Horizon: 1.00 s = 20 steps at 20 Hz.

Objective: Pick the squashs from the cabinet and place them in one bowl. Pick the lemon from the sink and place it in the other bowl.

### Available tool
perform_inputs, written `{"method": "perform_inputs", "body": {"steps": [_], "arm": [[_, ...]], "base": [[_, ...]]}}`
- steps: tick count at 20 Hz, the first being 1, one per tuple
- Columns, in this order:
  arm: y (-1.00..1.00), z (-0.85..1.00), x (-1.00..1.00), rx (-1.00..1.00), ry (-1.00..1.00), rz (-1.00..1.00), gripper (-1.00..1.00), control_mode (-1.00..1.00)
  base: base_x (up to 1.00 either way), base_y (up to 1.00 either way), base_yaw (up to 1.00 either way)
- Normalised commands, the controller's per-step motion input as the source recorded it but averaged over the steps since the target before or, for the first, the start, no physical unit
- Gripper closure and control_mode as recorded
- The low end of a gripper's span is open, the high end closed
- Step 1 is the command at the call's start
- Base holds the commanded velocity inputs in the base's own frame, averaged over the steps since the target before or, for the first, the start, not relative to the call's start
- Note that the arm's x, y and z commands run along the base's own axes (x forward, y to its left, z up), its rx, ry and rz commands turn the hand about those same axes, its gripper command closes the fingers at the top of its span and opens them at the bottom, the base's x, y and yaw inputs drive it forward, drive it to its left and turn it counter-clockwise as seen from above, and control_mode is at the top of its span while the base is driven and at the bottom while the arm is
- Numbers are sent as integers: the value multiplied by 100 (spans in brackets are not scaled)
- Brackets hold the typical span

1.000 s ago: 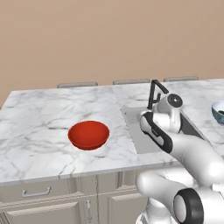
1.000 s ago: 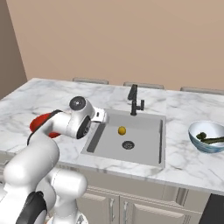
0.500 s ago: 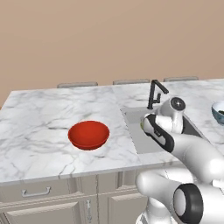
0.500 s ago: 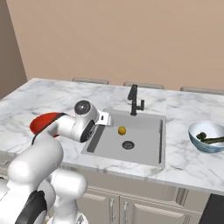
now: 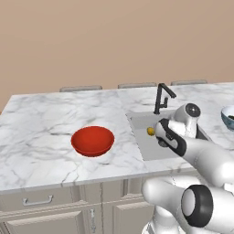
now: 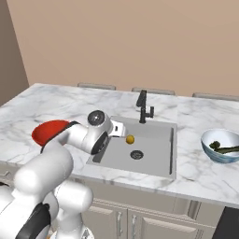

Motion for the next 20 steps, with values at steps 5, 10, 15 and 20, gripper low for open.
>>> {"method": "perform_inputs", "body": {"steps": [5,10,15,20], "arm": [[-24,-21,0,0,0,0,-100,-100],[-19,-31,10,8,0,1,-100,-100],[-20,-17,19,14,0,3,-100,-100],[-4,0,18,2,0,1,-100,-100]], "base": [[0,0,0],[0,0,0],[0,0,0],[0,0,0]]}}
